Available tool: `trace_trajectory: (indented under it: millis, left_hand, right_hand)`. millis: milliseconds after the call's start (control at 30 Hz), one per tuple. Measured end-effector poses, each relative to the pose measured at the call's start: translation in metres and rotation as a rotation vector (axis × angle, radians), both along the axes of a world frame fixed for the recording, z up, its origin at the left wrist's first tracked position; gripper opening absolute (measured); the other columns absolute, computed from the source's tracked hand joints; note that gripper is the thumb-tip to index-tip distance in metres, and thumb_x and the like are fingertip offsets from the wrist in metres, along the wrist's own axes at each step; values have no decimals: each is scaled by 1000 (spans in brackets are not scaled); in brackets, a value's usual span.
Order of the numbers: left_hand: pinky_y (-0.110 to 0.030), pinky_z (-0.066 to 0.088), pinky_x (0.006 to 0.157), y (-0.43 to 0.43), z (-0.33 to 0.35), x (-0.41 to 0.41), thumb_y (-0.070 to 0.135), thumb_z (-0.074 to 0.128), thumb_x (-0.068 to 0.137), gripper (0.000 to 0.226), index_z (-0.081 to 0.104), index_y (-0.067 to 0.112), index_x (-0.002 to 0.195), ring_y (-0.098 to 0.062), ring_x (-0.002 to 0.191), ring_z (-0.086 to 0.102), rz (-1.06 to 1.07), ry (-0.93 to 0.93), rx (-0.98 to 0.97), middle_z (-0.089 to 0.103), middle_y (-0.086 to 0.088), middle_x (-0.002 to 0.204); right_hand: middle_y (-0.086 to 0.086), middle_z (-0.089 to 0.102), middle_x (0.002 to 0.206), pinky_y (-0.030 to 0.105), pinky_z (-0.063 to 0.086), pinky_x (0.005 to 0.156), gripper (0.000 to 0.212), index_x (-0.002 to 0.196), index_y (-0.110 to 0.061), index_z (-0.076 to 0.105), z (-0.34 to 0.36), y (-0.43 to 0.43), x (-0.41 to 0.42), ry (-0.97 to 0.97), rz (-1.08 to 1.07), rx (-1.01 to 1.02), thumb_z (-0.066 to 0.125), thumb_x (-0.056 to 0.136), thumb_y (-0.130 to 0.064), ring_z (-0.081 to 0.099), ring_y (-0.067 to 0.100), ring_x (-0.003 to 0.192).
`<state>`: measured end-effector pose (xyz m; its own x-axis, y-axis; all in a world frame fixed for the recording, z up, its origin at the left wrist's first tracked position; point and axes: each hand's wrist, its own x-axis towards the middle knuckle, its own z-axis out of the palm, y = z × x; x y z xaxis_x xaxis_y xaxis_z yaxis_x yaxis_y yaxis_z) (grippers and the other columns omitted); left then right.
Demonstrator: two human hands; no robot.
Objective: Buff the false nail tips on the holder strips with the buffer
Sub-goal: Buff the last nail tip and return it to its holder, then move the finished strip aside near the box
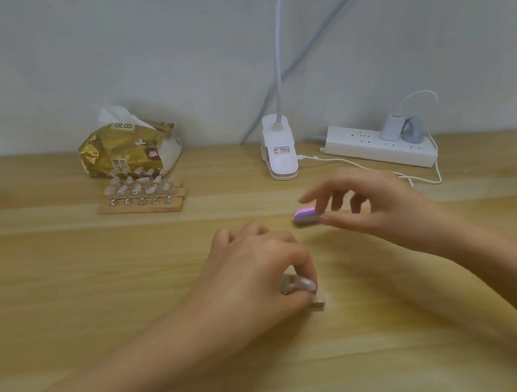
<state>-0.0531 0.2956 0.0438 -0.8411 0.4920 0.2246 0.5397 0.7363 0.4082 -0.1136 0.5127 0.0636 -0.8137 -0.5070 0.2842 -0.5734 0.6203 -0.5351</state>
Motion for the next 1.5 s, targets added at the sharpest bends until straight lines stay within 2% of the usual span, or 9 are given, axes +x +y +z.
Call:
trace_trajectory:
  millis: [267, 467, 567, 733, 900, 1133, 1200, 1333, 1500]
  left_hand:
    - [-17, 15, 93, -32, -2, 1, 65, 60, 73, 45, 39, 51, 109, 11, 107, 37, -38, -3, -96, 50, 34, 109]
    - [-15, 40, 77, -58, -12, 1, 55, 66, 69, 29, 62, 43, 95, 5, 87, 56, -77, -149, 93, 59, 23, 97]
    - [-14, 40, 88, -37, -18, -5, 62, 65, 70, 46, 56, 49, 113, 10, 102, 52, -138, -142, 101, 54, 30, 110]
    - [-14, 24, 100, 21, -25, -29, 74, 45, 73, 54, 25, 64, 122, 23, 121, 23, -247, -74, -14, 25, 44, 131]
    - [-28, 28, 99, 109, -25, -54, 57, 47, 93, 52, 27, 46, 139, -2, 128, 27, -337, 108, -127, 29, 27, 139]
    - [-34, 34, 97, 210, -24, -95, 46, 39, 100, 40, 39, 30, 137, -19, 125, 35, -269, 207, -184, 37, 10, 140]
    - [-35, 33, 97, 223, -27, -99, 44, 36, 100, 39, 40, 30, 137, -19, 125, 35, -245, 216, -190, 36, 9, 140]
    - [-33, 32, 97, 226, -32, -103, 44, 33, 100, 40, 38, 31, 137, -18, 124, 34, -244, 230, -181, 34, 11, 139]
    - [-31, 31, 97, 226, -32, -104, 45, 31, 100, 40, 35, 33, 138, -15, 125, 32, -239, 236, -155, 31, 14, 140]
  right_hand:
    - [-14, 56, 104, 10, 40, 77, 44, 116, -31, 67, -6, -3, 35, -378, 169, 198, 86, 77, -33, 53, 2, 93]
    - [-14, 54, 90, 8, 39, 69, 19, 94, -30, 68, -27, -15, 60, -169, 55, 44, 77, 82, -17, 56, 4, 82]
    - [-14, 52, 91, 7, 39, 66, 17, 92, -30, 65, -28, 10, 70, -132, -18, 89, 69, 80, -19, 57, 7, 78]
    - [-12, 55, 84, 9, 41, 65, 29, 81, -32, 59, -29, 111, 69, -112, -395, 144, 79, 75, -12, 57, 7, 79]
    - [-7, 56, 77, 19, 34, 55, 28, 76, -28, 50, -31, 217, 34, -145, -868, 244, 76, 82, -22, 52, 3, 67]
    - [17, 66, 120, 39, 49, 87, 41, 123, -9, 61, -22, 329, -12, -201, -1343, 196, 59, 96, -40, 62, 35, 105]
    - [17, 66, 118, 36, 45, 79, 43, 118, -11, 64, -21, 342, -14, -189, -1417, 182, 54, 98, -47, 62, 34, 102]
    - [6, 65, 80, 32, 33, 56, 38, 74, -21, 58, -22, 339, -16, -154, -1321, 159, 58, 95, -53, 58, 18, 68]
    - [-12, 56, 90, 31, 45, 70, 14, 104, -22, 70, -36, 337, -11, 3, -992, 173, 65, 96, -32, 55, 0, 80]
